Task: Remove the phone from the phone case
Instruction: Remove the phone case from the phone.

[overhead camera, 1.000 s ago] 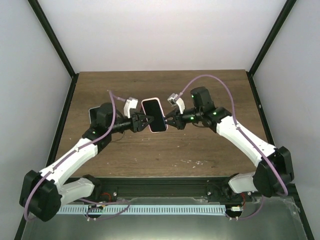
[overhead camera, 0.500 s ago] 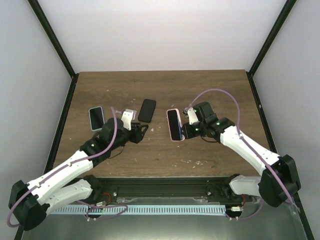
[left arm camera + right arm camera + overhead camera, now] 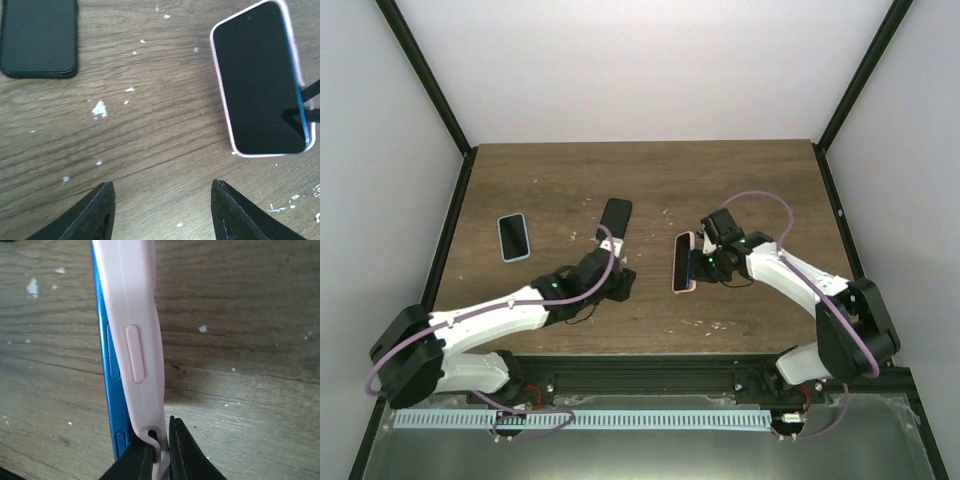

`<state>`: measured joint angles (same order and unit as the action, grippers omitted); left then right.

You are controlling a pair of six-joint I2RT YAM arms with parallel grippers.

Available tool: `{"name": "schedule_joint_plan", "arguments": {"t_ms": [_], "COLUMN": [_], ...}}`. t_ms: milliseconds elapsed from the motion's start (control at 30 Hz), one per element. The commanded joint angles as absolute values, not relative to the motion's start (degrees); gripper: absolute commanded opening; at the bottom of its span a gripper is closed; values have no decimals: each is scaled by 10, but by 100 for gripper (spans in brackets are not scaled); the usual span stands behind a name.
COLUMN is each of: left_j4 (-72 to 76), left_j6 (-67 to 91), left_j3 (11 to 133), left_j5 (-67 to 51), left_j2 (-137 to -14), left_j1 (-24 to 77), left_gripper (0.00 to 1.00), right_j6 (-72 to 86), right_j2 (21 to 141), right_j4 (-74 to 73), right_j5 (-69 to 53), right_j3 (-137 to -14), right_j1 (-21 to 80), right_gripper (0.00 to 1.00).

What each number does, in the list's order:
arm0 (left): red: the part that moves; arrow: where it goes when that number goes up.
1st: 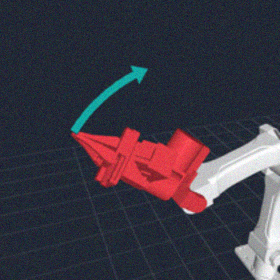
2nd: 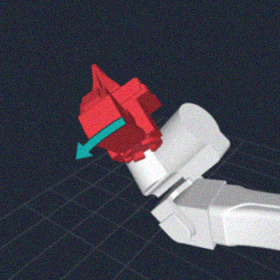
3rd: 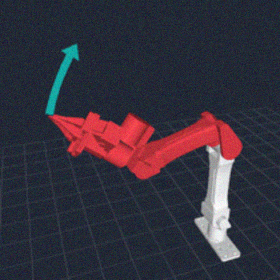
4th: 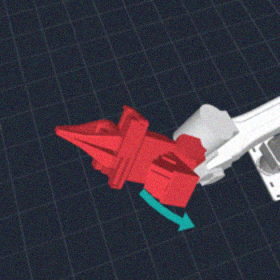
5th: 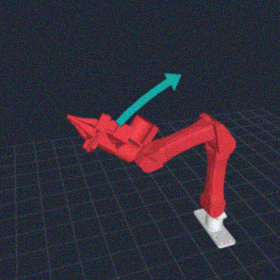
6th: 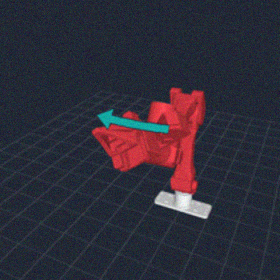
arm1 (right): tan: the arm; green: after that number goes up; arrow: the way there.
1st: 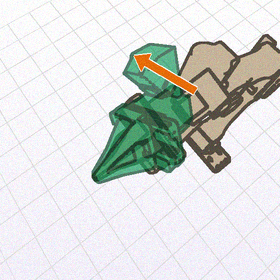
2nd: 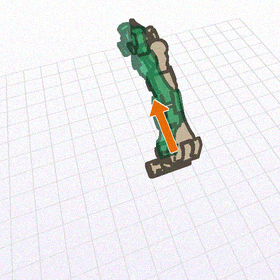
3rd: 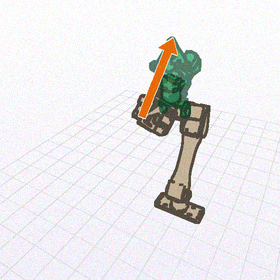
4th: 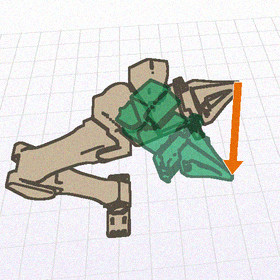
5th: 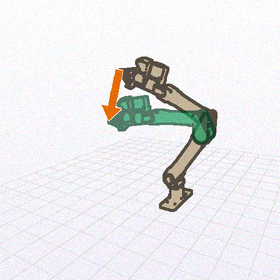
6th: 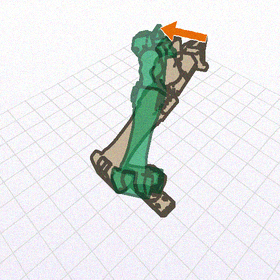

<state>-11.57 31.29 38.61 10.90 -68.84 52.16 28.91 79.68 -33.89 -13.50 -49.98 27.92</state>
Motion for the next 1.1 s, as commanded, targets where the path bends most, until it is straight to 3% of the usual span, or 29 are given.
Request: {"name": "schedule_joint_plan", "arguments": {"t_ms": [0,267,567,700,800,967,1067], "left_j4": [-87,-33,20,72,125,149,140], "left_j6": [284,258,234,194,162,129,124], "left_j3": [449,483,491,467,442,441,453], "left_j5": [178,163,112,122,112,106,127], "left_j2": [-749,-834,-891,-895,-896,-913,-928], "left_j1": [564,599,602,605,606,611,619], "left_gripper": [55,56,56,65,65,64,55], "right_j6": [344,365,339,320,312,310,308], "right_j2": [817,846,944,986,1008,1014,1013], "right_j4": [-335,-327,-351,-386,-394,-394,-394], "right_j5": [-143,-171,-218,-239,-242,-249,-252], "right_j3": [-523,-500,-569,-609,-621,-624,-625], "right_j1": [272,269,255,255,253,251,251], "right_gripper": [1,1,1,1,1,1,1]}}
